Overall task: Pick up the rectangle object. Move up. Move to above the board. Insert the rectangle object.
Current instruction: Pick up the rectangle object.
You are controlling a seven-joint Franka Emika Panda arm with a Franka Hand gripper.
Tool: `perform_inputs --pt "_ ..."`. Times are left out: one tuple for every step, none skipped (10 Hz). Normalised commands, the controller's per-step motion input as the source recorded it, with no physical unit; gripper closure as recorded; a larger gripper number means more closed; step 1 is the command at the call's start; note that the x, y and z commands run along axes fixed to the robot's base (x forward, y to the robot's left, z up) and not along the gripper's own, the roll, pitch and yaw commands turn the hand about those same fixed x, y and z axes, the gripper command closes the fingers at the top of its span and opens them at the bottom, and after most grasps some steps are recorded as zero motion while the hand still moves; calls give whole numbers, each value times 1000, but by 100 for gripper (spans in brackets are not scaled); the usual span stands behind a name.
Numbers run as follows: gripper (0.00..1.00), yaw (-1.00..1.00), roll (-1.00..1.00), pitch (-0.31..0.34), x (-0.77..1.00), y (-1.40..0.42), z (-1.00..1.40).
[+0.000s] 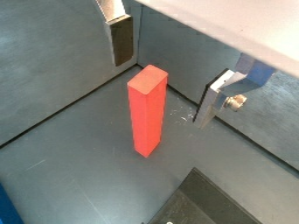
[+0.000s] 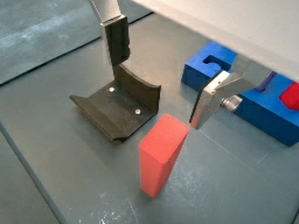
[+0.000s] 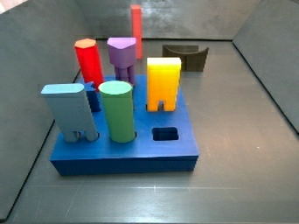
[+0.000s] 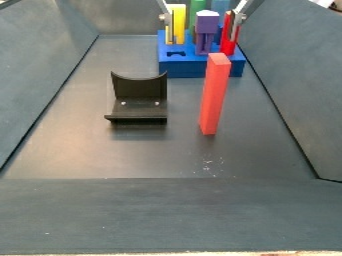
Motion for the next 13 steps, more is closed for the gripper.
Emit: perform_inputs --pt "0 0 -44 -14 -160 74 -80" --pt "0 80 -19 -50 -440 166 -286" --pt "0 120 -211 -74 -329 249 -234" --pt "0 129 -167 -41 -266 234 -323" --pt "0 114 -134 0 -131 246 -491" --pt "0 29 -169 0 0 154 -609" --pt "0 20 -184 10 11 131 -649" --pt "0 17 -199 0 0 111 -666" --pt "0 6 -197 17 23 91 -717" --pt "0 9 -206 19 3 100 -694" --pt "0 3 -219 3 0 63 -583" --pt "0 0 -189 0 0 0 -394" --pt "0 0 -90 -37 -37 40 0"
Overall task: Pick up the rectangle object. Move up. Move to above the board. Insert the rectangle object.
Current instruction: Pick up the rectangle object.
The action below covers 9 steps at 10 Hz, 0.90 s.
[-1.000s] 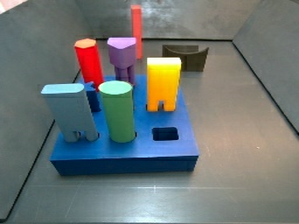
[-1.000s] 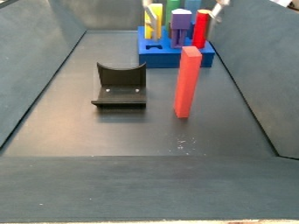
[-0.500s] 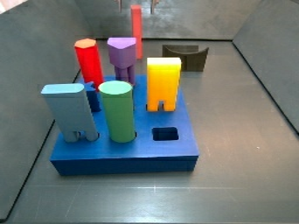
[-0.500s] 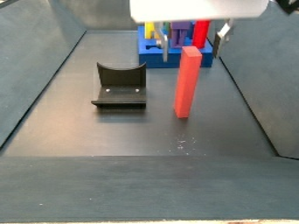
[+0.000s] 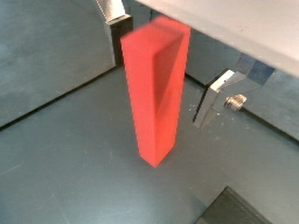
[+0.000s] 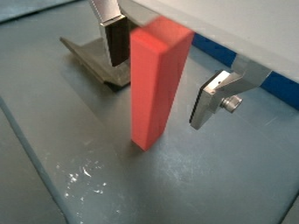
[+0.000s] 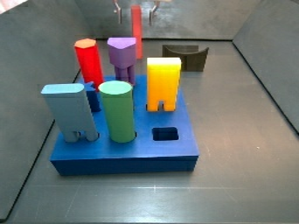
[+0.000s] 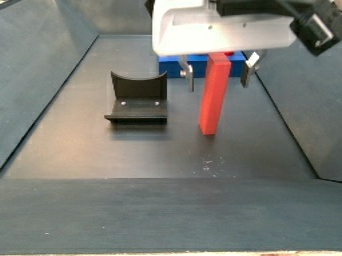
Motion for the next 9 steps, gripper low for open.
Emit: perform_inputs --pt "0 0 -20 0 0 0 0" --pt "0 0 0 0 0 0 0" --pt "100 0 0 0 0 0 0" --pt "100 0 0 0 0 0 0" --pt "100 0 0 0 0 0 0" --pt "100 0 0 0 0 0 0" --pt "100 0 0 0 0 0 0" --pt "100 0 0 0 0 0 0" --pt "100 0 0 0 0 0 0"
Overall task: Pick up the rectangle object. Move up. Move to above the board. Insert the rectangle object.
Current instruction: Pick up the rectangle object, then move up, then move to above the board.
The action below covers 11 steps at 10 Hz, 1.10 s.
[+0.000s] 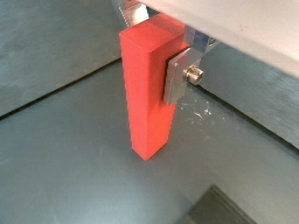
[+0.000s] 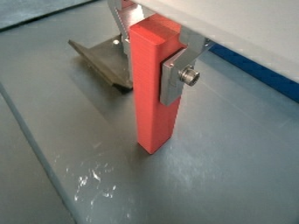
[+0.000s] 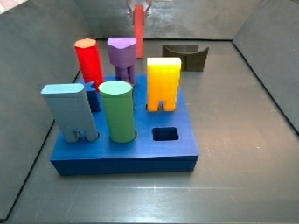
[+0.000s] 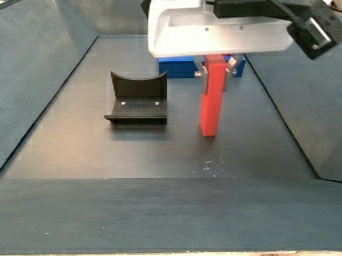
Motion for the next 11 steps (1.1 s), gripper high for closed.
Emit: perform_inputs --pt "100 0 0 0 0 0 0" --pt "100 0 0 0 0 0 0" --pt "100 0 0 0 0 0 0" --pt "100 0 0 0 0 0 0" --pt "100 0 0 0 0 0 833" --pt "100 -20 4 9 -42 97 826" --pt "100 -31 9 34 -70 64 714" --pt "100 -33 25 37 -49 33 598" --pt "100 -31 40 44 -35 25 466" --pt "100 -28 50 52 -26 16 335" --pt "100 -303 -35 194 -229 -198 1000"
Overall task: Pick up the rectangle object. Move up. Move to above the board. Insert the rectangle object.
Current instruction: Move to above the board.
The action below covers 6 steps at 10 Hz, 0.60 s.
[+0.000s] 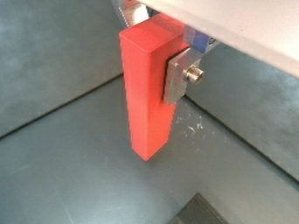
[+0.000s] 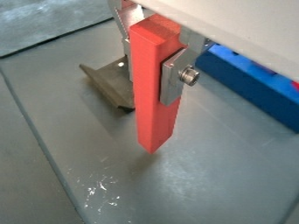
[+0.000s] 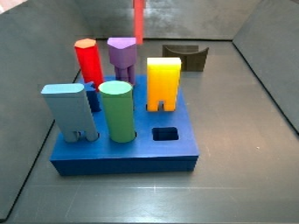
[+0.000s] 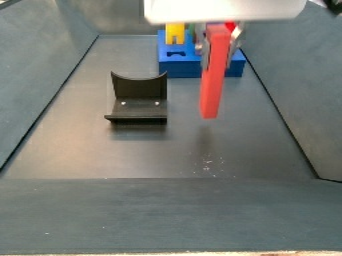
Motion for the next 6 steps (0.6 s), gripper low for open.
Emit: perform_inputs --pt "100 -283 -27 182 -230 -206 1000" --pt "100 -216 -11 126 -212 -179 1000" --pt "100 -153 -5 85 -193 -158 1000" --pt "100 -93 5 48 -171 -137 1000" --pt "100 -63 19 33 -155 -117 1000" --pt "100 -42 34 28 -138 -103 1000"
